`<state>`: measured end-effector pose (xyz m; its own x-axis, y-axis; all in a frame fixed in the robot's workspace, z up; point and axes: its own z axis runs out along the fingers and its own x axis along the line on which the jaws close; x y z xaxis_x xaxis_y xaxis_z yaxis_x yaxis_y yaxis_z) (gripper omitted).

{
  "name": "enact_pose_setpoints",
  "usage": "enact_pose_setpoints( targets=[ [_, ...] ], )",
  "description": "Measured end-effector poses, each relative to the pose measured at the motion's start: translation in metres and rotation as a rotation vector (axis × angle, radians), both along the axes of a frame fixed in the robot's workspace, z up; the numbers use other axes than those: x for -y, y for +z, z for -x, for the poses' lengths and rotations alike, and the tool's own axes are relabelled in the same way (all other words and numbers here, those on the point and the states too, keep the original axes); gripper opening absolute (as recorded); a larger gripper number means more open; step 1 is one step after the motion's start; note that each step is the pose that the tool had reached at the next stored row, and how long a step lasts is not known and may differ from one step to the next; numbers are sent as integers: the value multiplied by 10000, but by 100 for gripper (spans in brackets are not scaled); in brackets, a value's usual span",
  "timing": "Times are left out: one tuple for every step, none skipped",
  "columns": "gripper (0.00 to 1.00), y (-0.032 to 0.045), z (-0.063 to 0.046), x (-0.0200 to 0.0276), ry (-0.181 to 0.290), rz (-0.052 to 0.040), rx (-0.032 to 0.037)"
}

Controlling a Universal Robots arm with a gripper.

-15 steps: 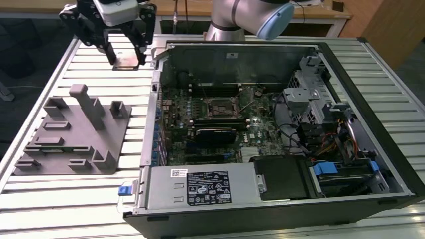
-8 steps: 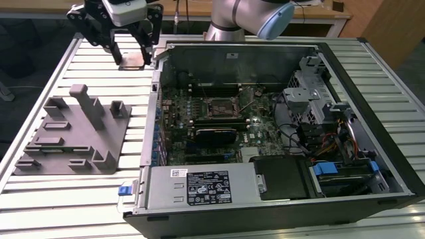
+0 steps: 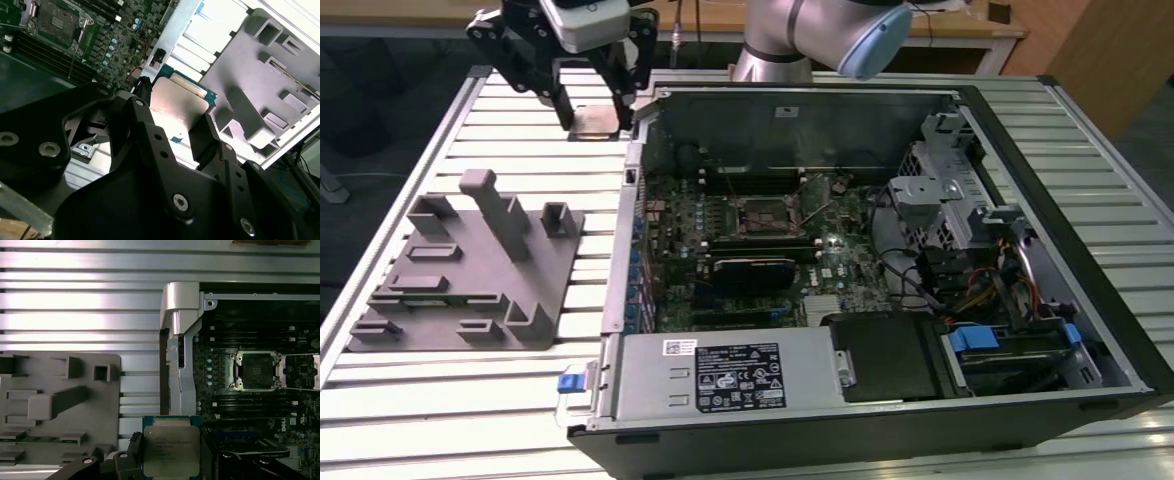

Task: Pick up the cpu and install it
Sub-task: 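Pick up the cpu and move it towards the insertion slot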

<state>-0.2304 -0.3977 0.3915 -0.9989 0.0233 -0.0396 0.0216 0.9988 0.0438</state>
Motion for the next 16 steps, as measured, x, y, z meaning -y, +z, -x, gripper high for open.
enact_pose_setpoints(
  targets=[
    [54, 0, -13, 0, 0, 0, 0],
    [54, 0, -26, 0, 0, 0, -1],
    [54, 0, -39, 0, 0, 0, 0],
    [54, 0, -51, 0, 0, 0, 0],
    [54, 0, -62, -1, 0, 0, 0],
    [54, 0, -75, -1, 0, 0, 0],
    [54, 0, -87, -1, 0, 0, 0],
    [54, 0, -100, -1, 0, 0, 0],
    [54, 0, -112, -1, 0, 0, -1],
    [54, 0, -122, -1, 0, 0, 0],
    [54, 0, -131, -1, -1, -1, 1],
    [54, 0, -141, -1, 0, 0, 0],
    [54, 0, -151, -2, -1, 0, -1],
    [54, 0, -161, -2, 0, -1, 0],
    [54, 0, -172, -2, 0, 0, 0],
    [54, 0, -181, -2, 0, 0, -1]
  ],
)
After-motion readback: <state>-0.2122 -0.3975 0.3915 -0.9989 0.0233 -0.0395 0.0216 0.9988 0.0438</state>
